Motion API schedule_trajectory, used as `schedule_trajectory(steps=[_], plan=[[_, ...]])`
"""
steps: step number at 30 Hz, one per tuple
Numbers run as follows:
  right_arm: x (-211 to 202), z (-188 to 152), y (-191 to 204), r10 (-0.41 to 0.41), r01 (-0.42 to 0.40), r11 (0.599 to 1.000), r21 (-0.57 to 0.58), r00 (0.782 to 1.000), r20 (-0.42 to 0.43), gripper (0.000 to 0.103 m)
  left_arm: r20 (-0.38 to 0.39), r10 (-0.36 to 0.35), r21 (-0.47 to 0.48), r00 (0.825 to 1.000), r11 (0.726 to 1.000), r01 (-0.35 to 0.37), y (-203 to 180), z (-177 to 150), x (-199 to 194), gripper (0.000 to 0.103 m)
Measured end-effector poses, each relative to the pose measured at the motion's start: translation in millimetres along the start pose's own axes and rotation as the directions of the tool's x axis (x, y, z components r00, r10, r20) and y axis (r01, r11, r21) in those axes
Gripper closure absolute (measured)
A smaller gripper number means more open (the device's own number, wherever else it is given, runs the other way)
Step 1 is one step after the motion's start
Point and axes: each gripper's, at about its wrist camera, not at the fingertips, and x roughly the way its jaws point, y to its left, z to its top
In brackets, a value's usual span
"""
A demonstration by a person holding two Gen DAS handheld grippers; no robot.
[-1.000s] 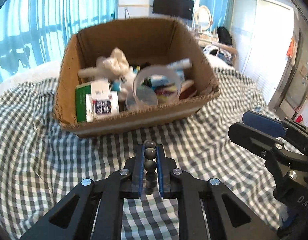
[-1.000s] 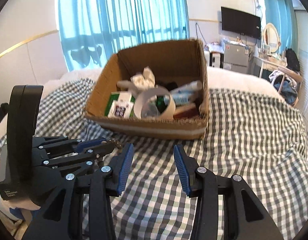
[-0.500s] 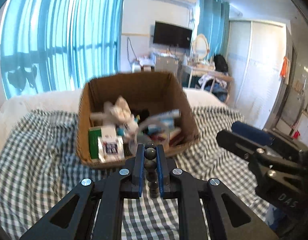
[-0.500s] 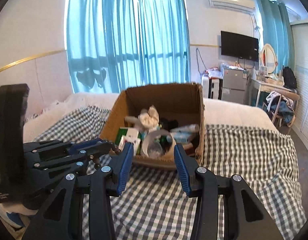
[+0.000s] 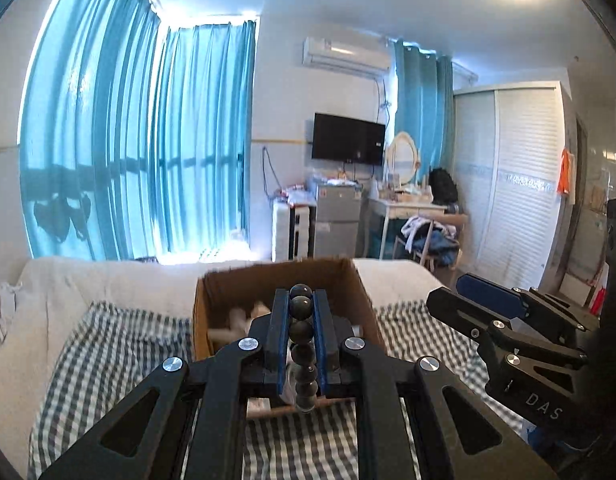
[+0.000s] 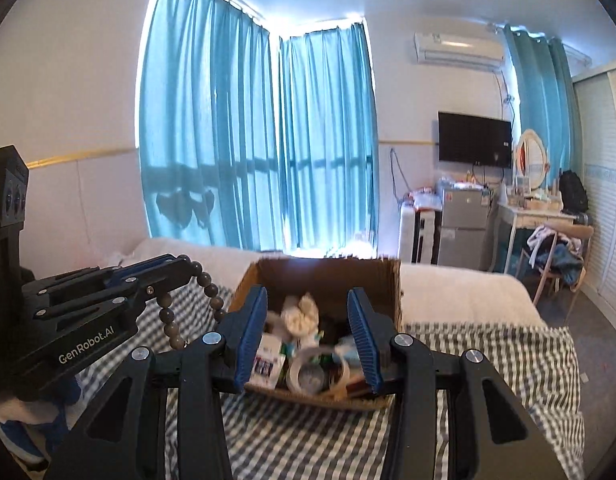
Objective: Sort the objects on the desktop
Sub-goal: 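Lift the bracelet with the left gripper and carry it over the box, then open the left gripper to drop the bracelet into the box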
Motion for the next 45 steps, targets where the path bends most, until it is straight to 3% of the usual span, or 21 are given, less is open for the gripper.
schedule_trajectory(steps=[10, 21, 31, 36, 40, 43, 45], plan=[[30.4, 16.5, -10.0, -0.004, 0.004, 1.000, -0.007, 1.000, 0.018, 0.061, 0.008, 0.003, -0.005, 1.000, 1.000, -0.003, 6.0, 14.9, 38.8, 0.092], [107.7, -13.5, -43.5, -0.014, 0.015, 1.000, 0.019, 0.997, -0.077, 0.061, -0.115, 0.010, -0.036, 0.993, 0.999, -0.014, 28.1, -18.4, 131.5, 0.092], [176.3, -50.8, -66.2, 0.008, -0.002, 0.999, 0.034, 0.983, -0.182, 0.061, -0.272, 0.021, -0.046, 0.962, 0.998, -0.035, 43.5, -65.4, 223.0, 0.092], [199.1, -71.2, -78.6, 0.039, -0.025, 0.998, 0.061, 0.971, -0.237, 0.061, -0.340, 0.022, -0.046, 0.940, 0.998, -0.040, 44.0, -88.8, 250.7, 0.092], [207.5, -79.9, -80.4, 0.049, -0.036, 0.998, 0.058, 0.965, -0.256, 0.061, -0.354, 0.023, -0.042, 0.935, 0.998, -0.040, 43.0, -95.3, 255.3, 0.092], [206.2, -79.1, -76.7, 0.060, -0.047, 0.997, 0.056, 0.965, -0.256, 0.061, -0.364, 0.037, -0.046, 0.931, 0.997, -0.058, 43.0, -95.6, 252.1, 0.077], [202.3, -76.8, -76.7, 0.059, -0.046, 0.997, 0.060, 0.967, -0.249, 0.061, -0.347, 0.050, -0.053, 0.936, 0.996, -0.073, 43.9, -91.5, 244.5, 0.041]])
